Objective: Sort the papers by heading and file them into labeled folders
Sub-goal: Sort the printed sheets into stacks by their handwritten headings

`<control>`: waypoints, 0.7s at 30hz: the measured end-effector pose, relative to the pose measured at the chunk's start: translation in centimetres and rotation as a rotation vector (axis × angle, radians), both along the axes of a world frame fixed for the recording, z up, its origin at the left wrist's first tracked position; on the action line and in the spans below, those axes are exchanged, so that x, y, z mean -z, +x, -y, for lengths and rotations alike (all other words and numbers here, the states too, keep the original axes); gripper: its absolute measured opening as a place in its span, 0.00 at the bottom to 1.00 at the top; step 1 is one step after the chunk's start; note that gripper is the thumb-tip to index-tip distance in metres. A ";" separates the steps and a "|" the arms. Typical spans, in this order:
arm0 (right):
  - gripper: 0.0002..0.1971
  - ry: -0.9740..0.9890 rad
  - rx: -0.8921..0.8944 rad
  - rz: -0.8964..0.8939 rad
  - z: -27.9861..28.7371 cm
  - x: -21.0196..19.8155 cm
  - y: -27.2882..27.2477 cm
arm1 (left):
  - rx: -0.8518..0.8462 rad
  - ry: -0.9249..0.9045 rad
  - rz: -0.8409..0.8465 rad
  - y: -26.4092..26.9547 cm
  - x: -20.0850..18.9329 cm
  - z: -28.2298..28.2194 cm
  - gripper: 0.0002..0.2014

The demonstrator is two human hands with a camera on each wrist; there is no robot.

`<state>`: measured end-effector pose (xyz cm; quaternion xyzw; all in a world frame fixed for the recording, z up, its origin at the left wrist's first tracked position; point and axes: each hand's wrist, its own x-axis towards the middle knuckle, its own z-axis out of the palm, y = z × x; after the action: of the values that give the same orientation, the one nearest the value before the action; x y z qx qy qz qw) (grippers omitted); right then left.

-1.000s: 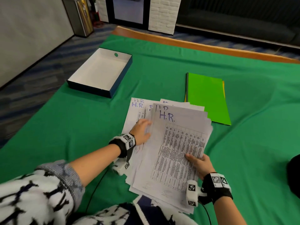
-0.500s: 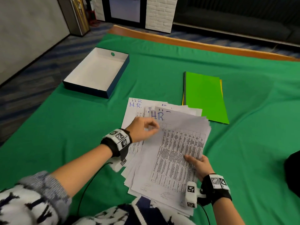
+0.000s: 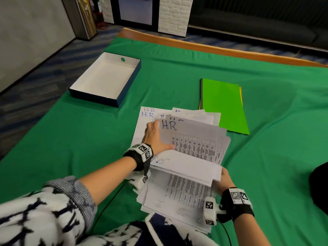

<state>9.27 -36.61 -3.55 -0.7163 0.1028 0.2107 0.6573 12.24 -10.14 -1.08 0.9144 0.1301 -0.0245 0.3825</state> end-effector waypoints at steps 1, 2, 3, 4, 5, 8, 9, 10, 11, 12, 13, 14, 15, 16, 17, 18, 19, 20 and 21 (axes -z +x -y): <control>0.11 -0.001 0.002 0.010 0.0 0.0 0.0 | -0.011 -0.045 -0.013 -0.1 0.1 0.1 0.65; 0.11 -0.012 0.003 0.016 -0.1 -0.1 0.0 | -0.006 -0.089 -0.033 -0.3 0.2 0.2 0.69; 0.10 -0.018 0.011 0.012 -0.2 -0.2 0.0 | 0.012 -0.123 -0.056 -0.5 0.4 0.3 0.72; 0.09 -0.018 0.012 0.005 -0.1 -0.2 0.0 | 0.035 -0.145 -0.067 -0.8 0.7 0.4 0.73; 0.10 -0.027 0.017 0.001 -0.2 -0.2 0.0 | 0.051 -0.162 -0.064 -1.2 0.8 0.4 0.72; 0.14 -0.045 0.021 0.000 -0.1 -0.1 0.1 | 0.070 -0.197 0.009 -2.0 0.5 0.1 0.61; 0.13 -0.049 0.023 0.003 0.0 0.1 0.2 | 0.082 -0.200 0.040 -2.2 0.3 0.1 0.53; 0.13 -0.053 0.025 0.008 0.0 0.1 0.2 | 0.097 -0.202 0.070 -2.4 0.1 0.0 0.45; 0.13 -0.062 0.024 0.013 -0.1 0.1 0.2 | 0.107 -0.201 0.086 -2.6 -0.2 0.0 0.39; 0.12 -0.057 0.020 0.014 -0.1 0.2 0.2 | 0.107 -0.188 0.086 -2.6 -0.3 -0.2 0.35; 0.12 -0.041 0.026 0.008 -0.1 0.3 0.2 | 0.102 -0.158 0.063 -2.6 -0.4 -0.3 0.32; 0.11 -0.023 0.035 -0.004 -0.2 0.4 0.2 | 0.101 -0.119 0.017 -2.4 -0.1 -0.5 0.30; 0.10 -0.007 0.043 -0.018 -0.1 0.6 0.3 | 0.110 -0.087 -0.060 -2.2 0.1 -0.7 0.28; 0.09 0.010 0.055 -0.039 -0.1 0.7 0.4 | 0.123 -0.071 -0.141 -2.0 0.3 -0.8 0.28; 0.11 0.026 0.071 -0.065 -0.1 0.8 0.4 | 0.136 -0.082 -0.207 -1.9 0.3 -0.9 0.31; 0.14 0.039 0.078 -0.086 -0.1 0.7 0.4 | 0.150 -0.121 -0.244 -1.8 0.3 -1.0 0.37; 0.16 0.049 0.094 -0.102 -0.1 0.7 0.4 | 0.163 -0.193 -0.266 -2.1 0.1 -1.0 0.43; 0.15 0.049 0.102 -0.107 -0.1 0.6 0.5 | 0.184 -0.283 -0.272 -2.3 0.0 -0.9 0.48; 0.12 0.049 0.110 -0.111 -0.1 0.5 0.5 | 0.198 -0.357 -0.294 -2.5 -0.2 -0.8 0.53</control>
<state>9.73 -36.53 -4.05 -0.6805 0.1734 0.2160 0.6784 9.72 -9.31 -0.88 0.8271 0.0879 -0.2174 0.5107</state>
